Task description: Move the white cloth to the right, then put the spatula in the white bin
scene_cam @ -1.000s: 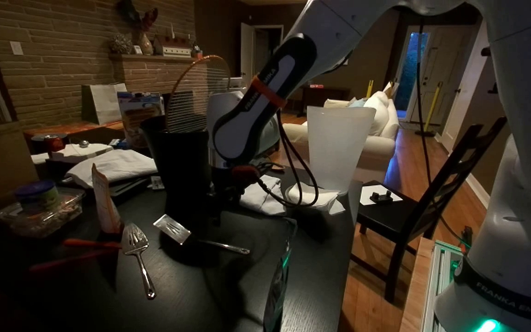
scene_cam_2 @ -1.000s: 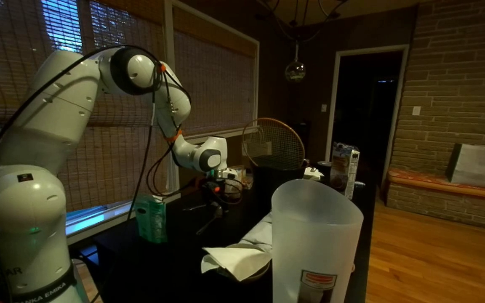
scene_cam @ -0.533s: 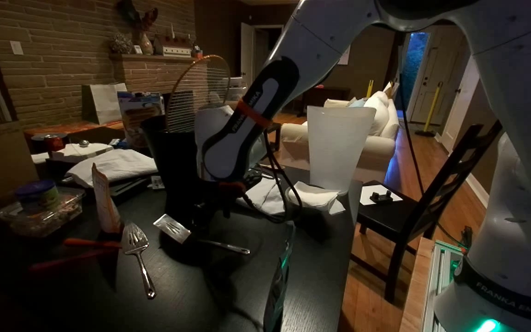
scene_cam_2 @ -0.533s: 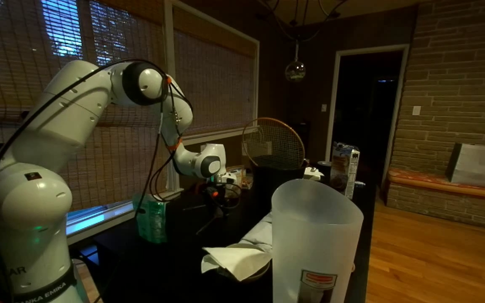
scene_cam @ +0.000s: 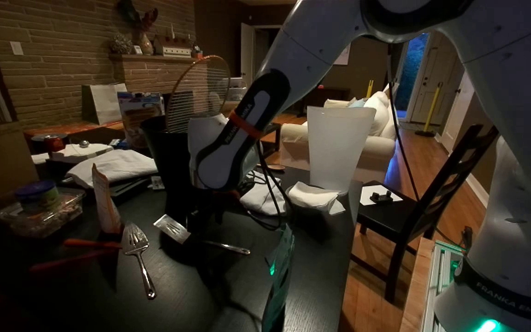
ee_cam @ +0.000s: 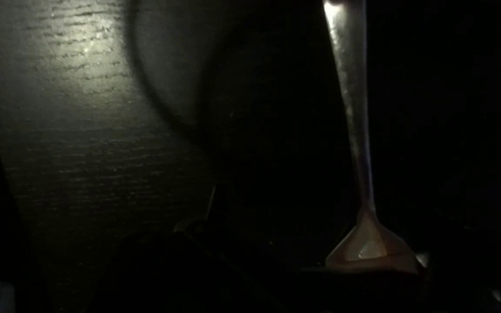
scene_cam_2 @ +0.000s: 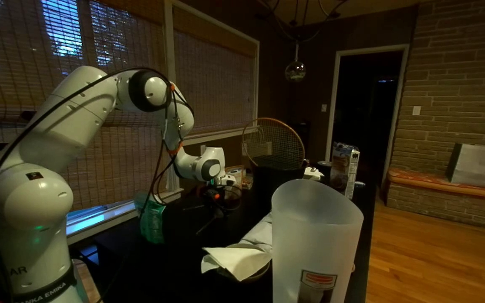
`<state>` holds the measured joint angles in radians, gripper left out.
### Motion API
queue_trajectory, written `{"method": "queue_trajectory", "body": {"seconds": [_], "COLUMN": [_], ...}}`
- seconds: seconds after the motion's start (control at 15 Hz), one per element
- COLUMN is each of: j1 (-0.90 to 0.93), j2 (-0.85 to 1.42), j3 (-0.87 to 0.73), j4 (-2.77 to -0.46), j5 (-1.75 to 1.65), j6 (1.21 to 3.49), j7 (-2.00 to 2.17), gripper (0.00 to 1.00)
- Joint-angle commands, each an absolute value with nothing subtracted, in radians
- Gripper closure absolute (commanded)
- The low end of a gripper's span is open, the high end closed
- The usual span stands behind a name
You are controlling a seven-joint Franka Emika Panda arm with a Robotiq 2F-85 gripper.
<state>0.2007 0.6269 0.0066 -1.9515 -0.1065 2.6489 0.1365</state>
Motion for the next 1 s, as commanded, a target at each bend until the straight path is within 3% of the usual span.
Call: {"method": "queue_trajectory", "body": {"seconds": [0.0,0.2,0.73,0.93], "j1": [0.177,0.172,0.142,0.138], "j2": [0.643,0.651,0.684,0.666], "j3": [0.047,0.058,0.086,0.085], "j4": [-1.920,-1.910,-1.884,-1.889], "j5": [-0.106,-0.105,-0.087,-0.090], "j6": [2.635,2.628,2.620,2.631], "j7": [0.050,0.009,-0.044,-0.044], "gripper": [0.06,0.36,0.93,1.00]}}
